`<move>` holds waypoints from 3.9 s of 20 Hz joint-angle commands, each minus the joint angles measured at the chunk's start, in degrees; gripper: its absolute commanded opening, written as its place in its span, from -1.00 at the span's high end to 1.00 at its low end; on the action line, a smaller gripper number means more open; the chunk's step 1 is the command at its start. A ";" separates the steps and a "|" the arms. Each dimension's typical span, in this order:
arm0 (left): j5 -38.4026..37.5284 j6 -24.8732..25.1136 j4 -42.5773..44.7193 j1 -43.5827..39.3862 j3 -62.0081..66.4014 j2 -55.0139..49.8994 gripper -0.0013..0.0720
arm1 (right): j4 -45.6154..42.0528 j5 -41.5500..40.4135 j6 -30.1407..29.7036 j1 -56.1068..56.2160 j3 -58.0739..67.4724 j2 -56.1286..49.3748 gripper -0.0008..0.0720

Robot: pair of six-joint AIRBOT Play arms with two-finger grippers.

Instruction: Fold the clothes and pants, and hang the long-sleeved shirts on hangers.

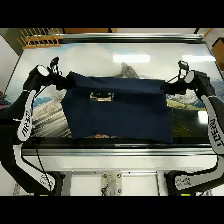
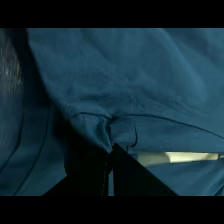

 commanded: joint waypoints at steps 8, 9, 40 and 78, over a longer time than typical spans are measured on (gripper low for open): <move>-8.74 1.01 1.09 2.40 -2.14 3.85 -0.71 | 7.32 4.85 -2.21 -0.96 -6.43 8.83 -0.64; -9.25 1.07 1.14 3.21 -2.51 6.23 -0.71 | 4.44 8.37 -3.37 -1.66 -7.04 12.20 -0.64; -5.66 0.83 2.64 7.04 -43.65 36.24 -0.71 | 17.57 -3.91 11.28 -12.52 -58.40 39.82 0.95; -38.36 -8.15 3.48 2.36 -55.19 71.82 0.94 | -0.07 34.82 4.42 -12.44 -37.59 45.44 0.95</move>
